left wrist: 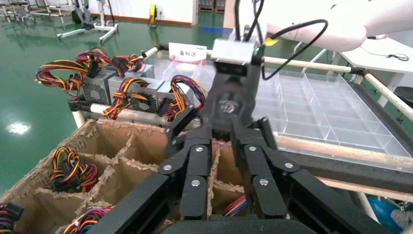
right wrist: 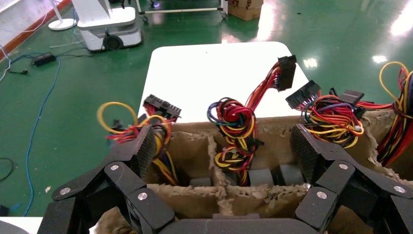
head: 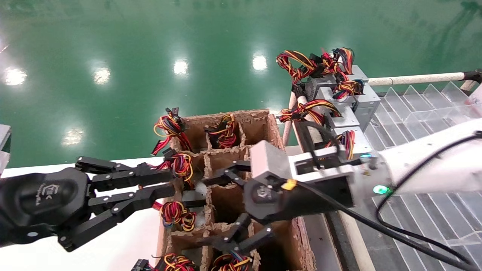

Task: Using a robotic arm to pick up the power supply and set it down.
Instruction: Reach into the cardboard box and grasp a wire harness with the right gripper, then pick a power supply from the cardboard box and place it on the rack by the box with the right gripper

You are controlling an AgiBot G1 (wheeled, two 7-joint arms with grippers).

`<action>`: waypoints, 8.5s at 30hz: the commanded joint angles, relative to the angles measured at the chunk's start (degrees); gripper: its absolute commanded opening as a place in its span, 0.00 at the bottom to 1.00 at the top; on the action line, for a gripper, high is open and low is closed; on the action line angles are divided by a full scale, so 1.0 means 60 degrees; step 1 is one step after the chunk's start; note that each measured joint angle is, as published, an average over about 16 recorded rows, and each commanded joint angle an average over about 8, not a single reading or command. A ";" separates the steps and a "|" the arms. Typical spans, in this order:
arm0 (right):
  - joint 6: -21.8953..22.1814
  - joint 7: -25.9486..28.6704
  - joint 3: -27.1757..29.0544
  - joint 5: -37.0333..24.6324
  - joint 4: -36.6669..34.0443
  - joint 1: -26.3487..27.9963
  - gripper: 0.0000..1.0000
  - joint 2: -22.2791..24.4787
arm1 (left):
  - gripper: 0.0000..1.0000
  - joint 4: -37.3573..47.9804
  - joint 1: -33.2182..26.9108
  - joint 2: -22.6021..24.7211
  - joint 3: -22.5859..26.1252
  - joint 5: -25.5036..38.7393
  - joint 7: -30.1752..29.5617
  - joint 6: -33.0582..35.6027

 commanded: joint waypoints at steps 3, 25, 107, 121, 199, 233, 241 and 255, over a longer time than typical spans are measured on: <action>-0.0050 -0.0554 -0.0334 -0.0047 -0.0928 0.0289 1.00 -0.0517 | 0.00 0.0000 0.0000 0.0000 0.0000 0.0000 0.0000 0.0000; -0.0178 -0.0954 -0.3386 0.2622 0.0293 0.0060 1.00 0.0353 | 0.00 0.0000 0.0000 0.0000 0.0000 0.0000 0.0000 0.0000; -0.0143 -0.1862 -0.5212 0.7508 0.0476 0.0883 0.00 0.1617 | 0.00 0.0000 0.0000 0.0000 0.0000 0.0000 0.0000 0.0000; -0.0155 -0.1896 -0.4699 0.9893 0.0088 0.0613 0.00 0.2228 | 0.00 0.0000 0.0000 0.0000 0.0000 0.0000 0.0000 0.0000; 0.0189 -0.3055 -0.6103 0.5071 -0.7058 0.8014 0.00 0.4602 | 0.00 0.0000 0.0000 0.0000 0.0000 0.0000 0.0000 0.0000; 0.1246 -0.3265 -0.6065 0.5160 -0.7280 0.5820 0.00 0.3874 | 0.00 0.0000 0.0000 0.0000 0.0000 0.0000 0.0000 0.0000; 0.1096 -0.3243 -0.6029 0.5211 -0.7189 0.5526 0.00 0.3624 | 0.00 0.0000 0.0000 0.0000 0.0000 0.0000 0.0000 0.0000; 0.1266 -0.3073 -0.5781 0.5567 -0.7292 0.5289 0.00 0.3305 | 0.00 0.0000 0.0000 0.0000 0.0000 0.0000 0.0000 0.0000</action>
